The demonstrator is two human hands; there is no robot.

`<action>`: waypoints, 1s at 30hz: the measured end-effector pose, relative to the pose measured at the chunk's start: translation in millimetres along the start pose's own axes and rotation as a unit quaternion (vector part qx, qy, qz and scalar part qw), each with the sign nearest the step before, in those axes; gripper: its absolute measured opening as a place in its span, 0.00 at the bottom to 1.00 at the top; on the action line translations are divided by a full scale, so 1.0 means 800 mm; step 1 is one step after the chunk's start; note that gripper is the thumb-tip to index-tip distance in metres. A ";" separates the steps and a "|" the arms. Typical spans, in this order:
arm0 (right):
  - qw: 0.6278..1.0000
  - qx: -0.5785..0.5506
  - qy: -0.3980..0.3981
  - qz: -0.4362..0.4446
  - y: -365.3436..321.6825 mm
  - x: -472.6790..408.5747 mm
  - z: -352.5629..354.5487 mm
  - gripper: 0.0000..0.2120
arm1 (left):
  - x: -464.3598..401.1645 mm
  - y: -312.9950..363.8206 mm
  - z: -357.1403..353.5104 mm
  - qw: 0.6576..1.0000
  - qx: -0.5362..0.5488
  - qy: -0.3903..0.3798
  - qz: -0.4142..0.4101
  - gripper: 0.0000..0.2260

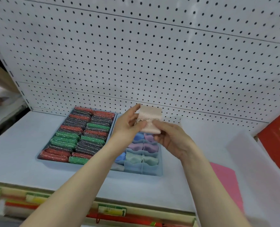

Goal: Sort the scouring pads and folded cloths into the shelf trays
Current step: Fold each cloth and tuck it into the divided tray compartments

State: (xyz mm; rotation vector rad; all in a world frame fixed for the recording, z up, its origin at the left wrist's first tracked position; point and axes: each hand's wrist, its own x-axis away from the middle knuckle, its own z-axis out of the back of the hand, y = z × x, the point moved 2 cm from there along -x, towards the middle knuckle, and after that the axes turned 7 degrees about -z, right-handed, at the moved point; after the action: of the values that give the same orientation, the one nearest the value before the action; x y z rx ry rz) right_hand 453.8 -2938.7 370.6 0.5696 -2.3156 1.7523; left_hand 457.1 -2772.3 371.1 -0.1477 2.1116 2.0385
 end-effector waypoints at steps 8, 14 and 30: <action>0.997 0.060 0.000 0.057 0.022 0.000 -0.008 0.12 | 0.008 -0.020 0.028 0.993 0.056 -0.057 0.089 0.08; 0.982 0.133 0.086 0.107 0.044 0.005 -0.026 0.22 | 0.015 -0.044 0.044 0.961 0.175 -0.115 0.179 0.08; 0.818 0.568 0.085 0.035 0.125 -0.015 -0.004 0.10 | 0.052 -0.113 0.106 0.863 -0.412 -0.241 -0.163 0.10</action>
State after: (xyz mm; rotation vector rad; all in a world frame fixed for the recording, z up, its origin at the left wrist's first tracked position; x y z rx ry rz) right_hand 423.4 -2910.0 278.6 0.4082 -0.9416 2.9462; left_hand 442.2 -2688.7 271.7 -0.0905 0.7777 2.2917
